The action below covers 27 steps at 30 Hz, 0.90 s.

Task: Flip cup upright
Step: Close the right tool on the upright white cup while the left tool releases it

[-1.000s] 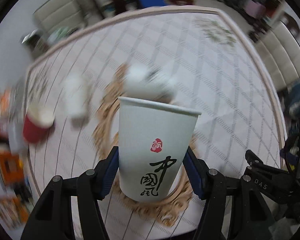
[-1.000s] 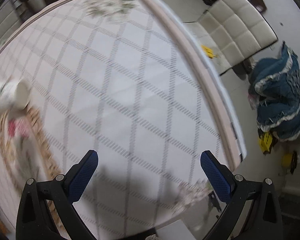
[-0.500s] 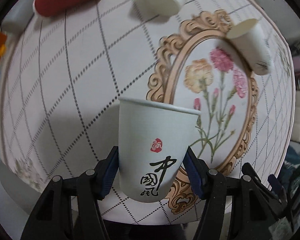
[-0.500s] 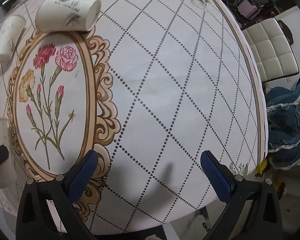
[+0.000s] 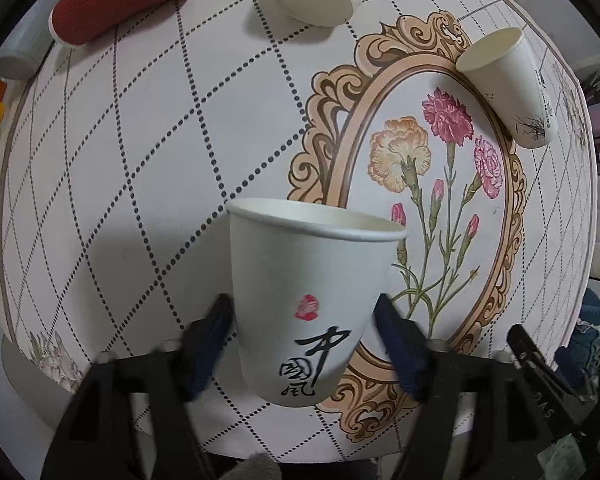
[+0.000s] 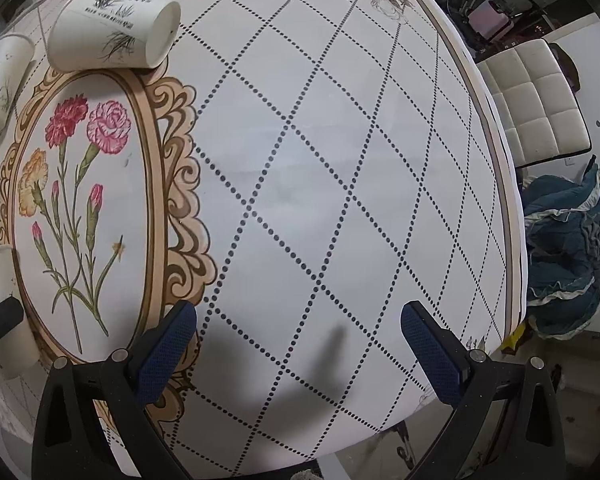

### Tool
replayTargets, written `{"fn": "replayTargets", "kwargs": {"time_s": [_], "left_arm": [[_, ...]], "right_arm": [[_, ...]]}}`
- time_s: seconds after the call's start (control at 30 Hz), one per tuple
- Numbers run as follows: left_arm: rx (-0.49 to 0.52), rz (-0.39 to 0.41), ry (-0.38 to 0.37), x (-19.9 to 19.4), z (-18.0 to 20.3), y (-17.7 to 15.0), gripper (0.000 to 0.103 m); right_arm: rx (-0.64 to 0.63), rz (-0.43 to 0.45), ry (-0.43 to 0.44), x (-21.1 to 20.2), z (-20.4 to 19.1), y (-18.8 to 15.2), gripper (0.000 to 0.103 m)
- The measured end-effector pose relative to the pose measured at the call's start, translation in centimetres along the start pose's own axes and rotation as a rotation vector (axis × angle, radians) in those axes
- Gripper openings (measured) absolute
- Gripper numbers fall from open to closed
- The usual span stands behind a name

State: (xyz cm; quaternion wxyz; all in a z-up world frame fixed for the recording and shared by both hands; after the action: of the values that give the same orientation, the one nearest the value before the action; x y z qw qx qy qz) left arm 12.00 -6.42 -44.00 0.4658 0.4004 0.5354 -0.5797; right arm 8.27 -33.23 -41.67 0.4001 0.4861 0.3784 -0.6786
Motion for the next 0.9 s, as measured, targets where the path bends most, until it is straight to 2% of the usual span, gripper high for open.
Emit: {"fn": "replayTargets", "kwargs": {"time_s": [0.07,0.33,0.5,0.7,0.8,0.9], "left_arm": [[0.011,0.009,0.007,-0.1,-0.4,0.1,0.096],[0.024,0.052,0.014,-2.0,0.5,1.2,0.096],[0.051,0.137,0.054,-5.6,0.4,1.6,0.096],[0.046,0.339,0.154,-12.0,-3.8,1.9,0.096],[0.018,0.402,0.189,-13.2,-7.8,1.0,0.096],[-0.023,0.411,0.195,-12.8,-10.4,0.4,0.098]], "right_arm": [[0.001,0.006,0.005,-0.2,0.0,-0.2,0.103],[0.0,0.012,0.005,-0.3,0.2,-0.4,0.103],[0.01,0.012,0.009,-0.7,-0.1,-0.5,0.103],[0.025,0.019,0.034,-1.7,0.0,-0.8,0.103],[0.016,0.017,0.071,-2.4,-0.9,-1.3,0.103],[-0.018,0.018,0.113,-3.5,-2.8,-2.1,0.103]]}}
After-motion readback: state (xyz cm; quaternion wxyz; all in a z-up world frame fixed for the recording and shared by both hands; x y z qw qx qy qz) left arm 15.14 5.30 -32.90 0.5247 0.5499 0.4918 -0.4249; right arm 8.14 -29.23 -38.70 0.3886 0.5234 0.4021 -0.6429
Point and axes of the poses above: each gripper's, at about its wrist camera, not at the fingertips, and x roughly the way its jaws point, z to its right, y to its top, the point moved 8 cm from there along x, roughly the way its jaws point, and after that the axes turned 10 degrees about -z, right-handed, at the moved point
